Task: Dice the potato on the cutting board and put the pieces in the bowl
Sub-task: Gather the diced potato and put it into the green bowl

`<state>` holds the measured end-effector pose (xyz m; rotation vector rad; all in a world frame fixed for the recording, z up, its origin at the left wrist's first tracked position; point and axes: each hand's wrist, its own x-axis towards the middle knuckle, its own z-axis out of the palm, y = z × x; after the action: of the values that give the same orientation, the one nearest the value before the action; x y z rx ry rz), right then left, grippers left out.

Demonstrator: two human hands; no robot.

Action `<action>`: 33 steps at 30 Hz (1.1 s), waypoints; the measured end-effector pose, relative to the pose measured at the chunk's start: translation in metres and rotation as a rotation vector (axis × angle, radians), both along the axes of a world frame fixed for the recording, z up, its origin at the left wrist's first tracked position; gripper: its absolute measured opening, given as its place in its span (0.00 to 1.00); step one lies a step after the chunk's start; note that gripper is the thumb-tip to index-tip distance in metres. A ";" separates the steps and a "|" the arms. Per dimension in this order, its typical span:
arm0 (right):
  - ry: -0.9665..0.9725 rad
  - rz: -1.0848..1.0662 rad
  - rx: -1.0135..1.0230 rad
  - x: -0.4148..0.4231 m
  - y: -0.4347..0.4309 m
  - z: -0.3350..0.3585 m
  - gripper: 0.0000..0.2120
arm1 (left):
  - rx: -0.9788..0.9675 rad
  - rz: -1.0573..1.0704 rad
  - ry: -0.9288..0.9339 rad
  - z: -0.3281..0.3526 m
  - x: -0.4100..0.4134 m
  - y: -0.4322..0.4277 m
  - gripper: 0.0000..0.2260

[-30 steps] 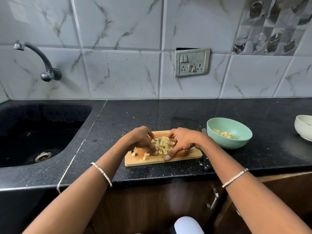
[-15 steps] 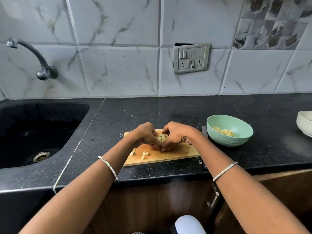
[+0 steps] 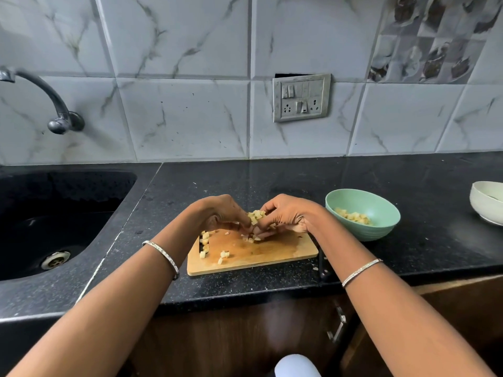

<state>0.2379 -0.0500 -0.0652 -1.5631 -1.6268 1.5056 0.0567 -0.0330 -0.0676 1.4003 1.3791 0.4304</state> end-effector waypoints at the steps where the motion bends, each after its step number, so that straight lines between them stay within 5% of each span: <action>1: 0.063 -0.007 -0.028 0.003 0.002 0.000 0.18 | -0.010 0.004 -0.029 0.003 0.002 0.001 0.13; 10: 0.304 -0.088 -0.021 0.061 -0.006 0.036 0.11 | 0.010 -0.071 -0.147 0.046 0.055 0.014 0.15; 20: 0.230 -0.354 -0.013 0.181 -0.022 0.047 0.20 | 0.094 -0.216 -0.097 0.054 0.197 0.016 0.05; 22: 0.111 -0.392 0.000 0.190 -0.024 0.039 0.16 | 0.148 -0.239 -0.010 0.046 0.215 0.015 0.12; 26: -0.469 -0.402 0.206 0.185 -0.019 0.027 0.14 | 0.340 -0.285 0.210 0.028 0.234 0.016 0.17; 33: -0.648 -0.320 0.257 0.172 -0.023 0.038 0.14 | 0.566 -0.158 0.165 0.023 0.225 0.019 0.09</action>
<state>0.4095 -0.0735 -0.0269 -2.1579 -1.6805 0.6209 0.2813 -0.0140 -0.0442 2.0288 1.3171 0.6447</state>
